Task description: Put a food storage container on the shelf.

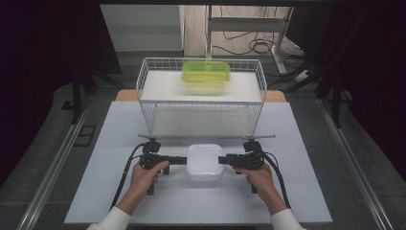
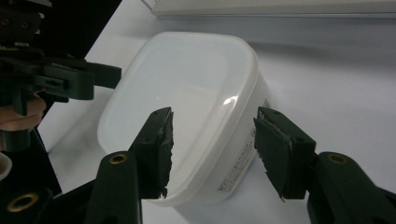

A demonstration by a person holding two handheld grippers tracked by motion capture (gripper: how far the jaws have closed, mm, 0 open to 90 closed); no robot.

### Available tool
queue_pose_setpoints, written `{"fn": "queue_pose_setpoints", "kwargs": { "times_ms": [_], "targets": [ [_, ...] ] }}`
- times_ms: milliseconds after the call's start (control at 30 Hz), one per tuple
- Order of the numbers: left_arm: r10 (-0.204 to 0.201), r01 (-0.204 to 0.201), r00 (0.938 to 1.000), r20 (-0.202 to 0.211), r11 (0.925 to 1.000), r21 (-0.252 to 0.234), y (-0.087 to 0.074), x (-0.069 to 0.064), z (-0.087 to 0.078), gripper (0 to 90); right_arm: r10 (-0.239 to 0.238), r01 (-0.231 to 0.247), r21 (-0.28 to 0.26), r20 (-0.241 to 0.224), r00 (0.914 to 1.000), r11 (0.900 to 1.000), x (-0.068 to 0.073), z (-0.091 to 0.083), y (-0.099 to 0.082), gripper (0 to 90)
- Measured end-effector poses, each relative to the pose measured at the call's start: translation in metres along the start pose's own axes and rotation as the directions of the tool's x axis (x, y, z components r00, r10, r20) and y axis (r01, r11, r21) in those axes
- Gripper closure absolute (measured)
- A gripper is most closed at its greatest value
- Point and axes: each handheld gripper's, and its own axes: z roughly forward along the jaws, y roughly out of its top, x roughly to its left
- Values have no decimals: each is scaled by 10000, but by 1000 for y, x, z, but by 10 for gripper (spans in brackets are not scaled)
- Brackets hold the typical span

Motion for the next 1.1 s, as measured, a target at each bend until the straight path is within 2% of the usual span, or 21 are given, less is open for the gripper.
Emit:
{"fn": "queue_pose_setpoints", "kwargs": {
  "times_ms": [200,367,467,600,667,767,900,1100],
  "targets": [
    [-314,315,9988,366,9995,-11,2,3,7,531,209,-207,188,-81,9997,9996,-3,3,0,515],
    [-292,283,9985,467,9994,194,3,6,12,595,411,-399,325,-362,9985,9987,-6,5,1,566],
    [-382,370,9970,670,9991,195,3,6,12,670,553,-533,372,-542,9970,9979,-8,6,1,597],
    [-316,303,9974,648,9993,209,2,5,12,689,786,-767,331,-602,9951,9965,-8,6,1,628],
    [-332,326,9977,592,9994,115,1,3,10,699,1049,-1032,307,-612,9926,9942,-7,4,0,654],
    [-166,161,9981,599,9998,88,0,2,8,718,1236,-1226,180,-801,9891,9923,-8,1,-2,689],
    [-103,99,9965,829,9999,54,-1,2,4,756,1198,-1198,48,-817,9894,9928,-5,-2,-4,722],
    [222,-217,9930,1163,9997,-62,-3,-3,-2,813,1122,-1134,-103,-813,9904,9935,-3,-8,-6,764]
  ]
}}
